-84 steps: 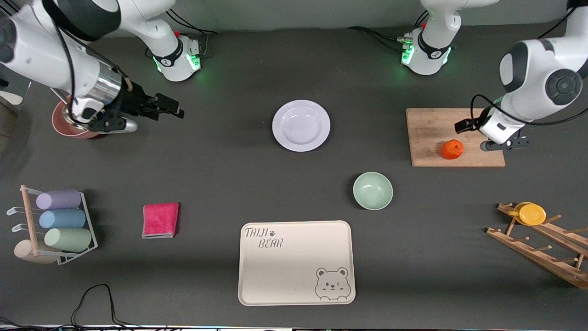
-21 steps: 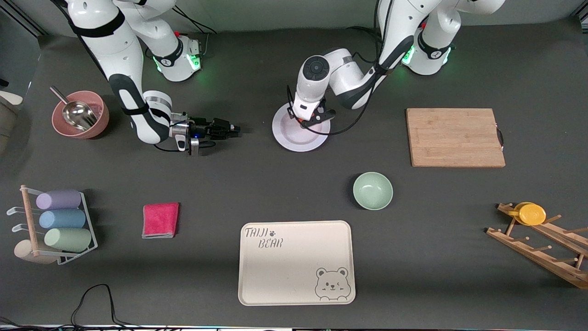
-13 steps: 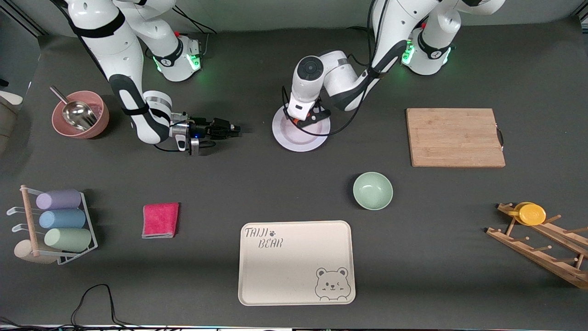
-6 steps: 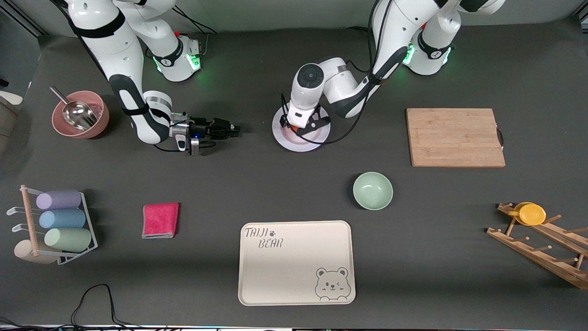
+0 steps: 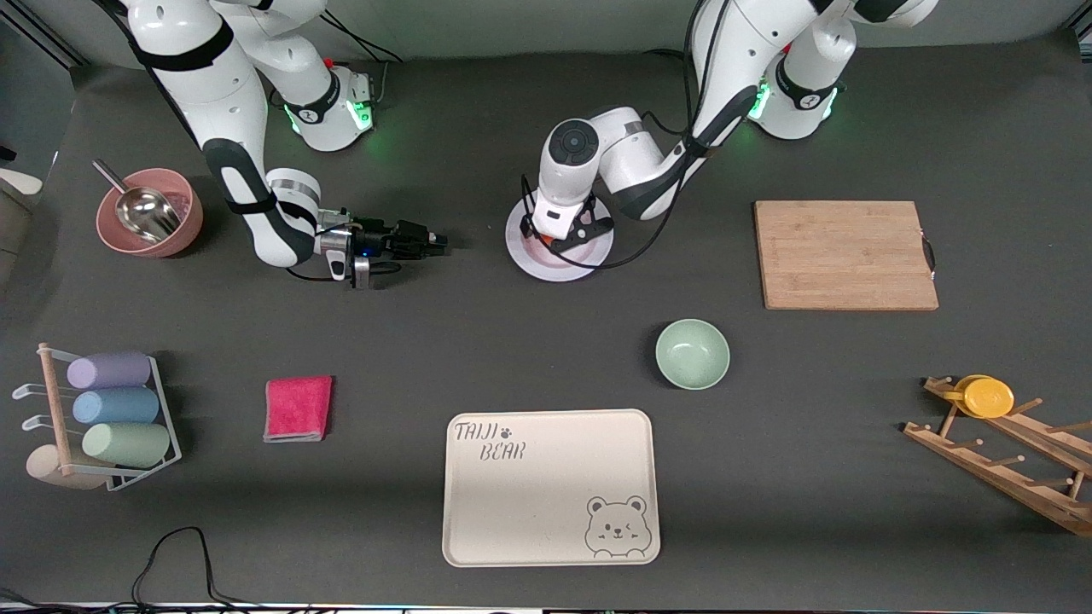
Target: Place orange and plate with both arms
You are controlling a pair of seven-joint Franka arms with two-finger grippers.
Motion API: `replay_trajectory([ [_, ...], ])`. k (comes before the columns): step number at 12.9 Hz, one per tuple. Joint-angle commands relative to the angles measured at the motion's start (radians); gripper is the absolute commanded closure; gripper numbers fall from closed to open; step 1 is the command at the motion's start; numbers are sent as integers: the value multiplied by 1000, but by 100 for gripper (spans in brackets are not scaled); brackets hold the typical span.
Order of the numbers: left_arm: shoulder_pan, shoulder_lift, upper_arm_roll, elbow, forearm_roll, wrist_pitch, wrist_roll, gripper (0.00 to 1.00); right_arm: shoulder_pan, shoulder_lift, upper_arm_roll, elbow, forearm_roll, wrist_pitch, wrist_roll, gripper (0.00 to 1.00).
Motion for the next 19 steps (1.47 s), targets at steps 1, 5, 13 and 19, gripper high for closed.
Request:
replay_trajectory([
  [1,91,-119,1,40,13,-208,100,0,31,29,17,7,82,-7,-30,51],
  [5,202,-309,152,133,-145,-545,599,0,124,64,23,36,221,-5,-35,51],
  [13,205,-556,602,137,-208,-742,1150,0,290,115,23,102,444,-5,-36,51],
  [19,301,-579,600,302,-161,-927,1230,0,352,138,49,145,542,-2,-38,51],
])
